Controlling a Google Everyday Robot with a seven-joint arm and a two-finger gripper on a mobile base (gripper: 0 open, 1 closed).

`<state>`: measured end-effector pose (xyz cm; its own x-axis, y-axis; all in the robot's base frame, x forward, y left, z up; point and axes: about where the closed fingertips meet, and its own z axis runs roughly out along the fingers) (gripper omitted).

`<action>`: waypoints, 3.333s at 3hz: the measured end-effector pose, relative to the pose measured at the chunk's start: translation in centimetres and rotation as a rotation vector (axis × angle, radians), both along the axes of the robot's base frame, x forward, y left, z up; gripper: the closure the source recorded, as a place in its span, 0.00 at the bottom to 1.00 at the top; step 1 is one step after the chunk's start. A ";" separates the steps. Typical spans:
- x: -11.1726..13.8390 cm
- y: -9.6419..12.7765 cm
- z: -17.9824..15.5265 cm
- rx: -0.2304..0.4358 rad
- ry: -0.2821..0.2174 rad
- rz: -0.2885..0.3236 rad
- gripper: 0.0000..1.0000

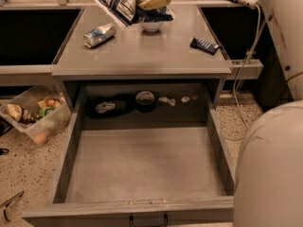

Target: Pick blue chip bag from top drawer and place on counter

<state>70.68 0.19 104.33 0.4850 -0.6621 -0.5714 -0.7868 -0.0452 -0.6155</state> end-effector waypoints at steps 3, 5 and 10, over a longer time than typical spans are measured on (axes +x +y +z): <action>5.1 -0.5 -10.5 0.041 0.192 -0.114 1.00; 6.4 0.3 -15.8 0.034 0.262 -0.163 1.00; 6.4 0.4 -15.8 0.034 0.263 -0.163 0.00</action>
Offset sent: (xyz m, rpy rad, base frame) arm 0.0625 -0.0044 -0.1134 0.0207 0.2121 -0.1163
